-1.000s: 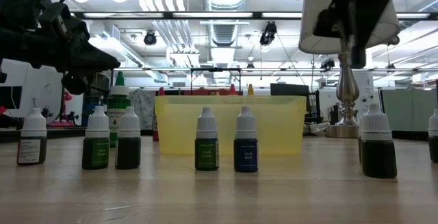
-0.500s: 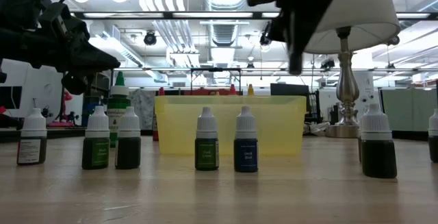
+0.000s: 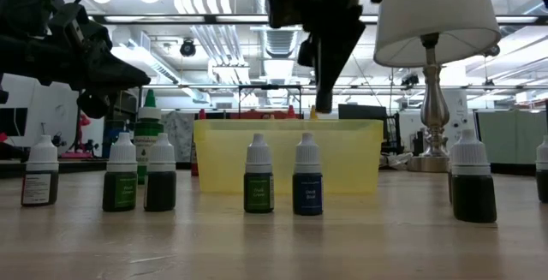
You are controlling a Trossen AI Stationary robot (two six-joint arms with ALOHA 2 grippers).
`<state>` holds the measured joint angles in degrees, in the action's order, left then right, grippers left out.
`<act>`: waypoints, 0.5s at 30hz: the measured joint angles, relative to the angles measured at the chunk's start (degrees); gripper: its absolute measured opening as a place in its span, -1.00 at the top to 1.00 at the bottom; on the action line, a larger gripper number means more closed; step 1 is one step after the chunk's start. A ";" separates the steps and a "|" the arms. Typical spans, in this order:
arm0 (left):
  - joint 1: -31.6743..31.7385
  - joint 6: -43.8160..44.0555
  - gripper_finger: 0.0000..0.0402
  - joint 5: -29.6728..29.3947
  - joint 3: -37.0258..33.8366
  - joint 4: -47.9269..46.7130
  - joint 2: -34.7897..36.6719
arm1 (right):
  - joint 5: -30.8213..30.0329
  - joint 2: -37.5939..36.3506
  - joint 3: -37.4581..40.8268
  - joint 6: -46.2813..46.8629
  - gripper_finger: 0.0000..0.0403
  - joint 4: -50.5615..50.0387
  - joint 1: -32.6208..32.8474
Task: Pick & Place food coloring
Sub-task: Put the small black food coloring bottle into the bin
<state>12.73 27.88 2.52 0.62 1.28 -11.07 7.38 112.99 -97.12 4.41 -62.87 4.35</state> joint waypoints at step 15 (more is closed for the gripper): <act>0.00 0.00 1.00 0.02 0.00 0.00 -0.02 | -3.28 3.54 1.23 -2.96 0.70 3.23 -1.74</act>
<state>12.73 27.88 2.54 0.62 1.28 -11.09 4.10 116.53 -95.89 1.46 -59.64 2.61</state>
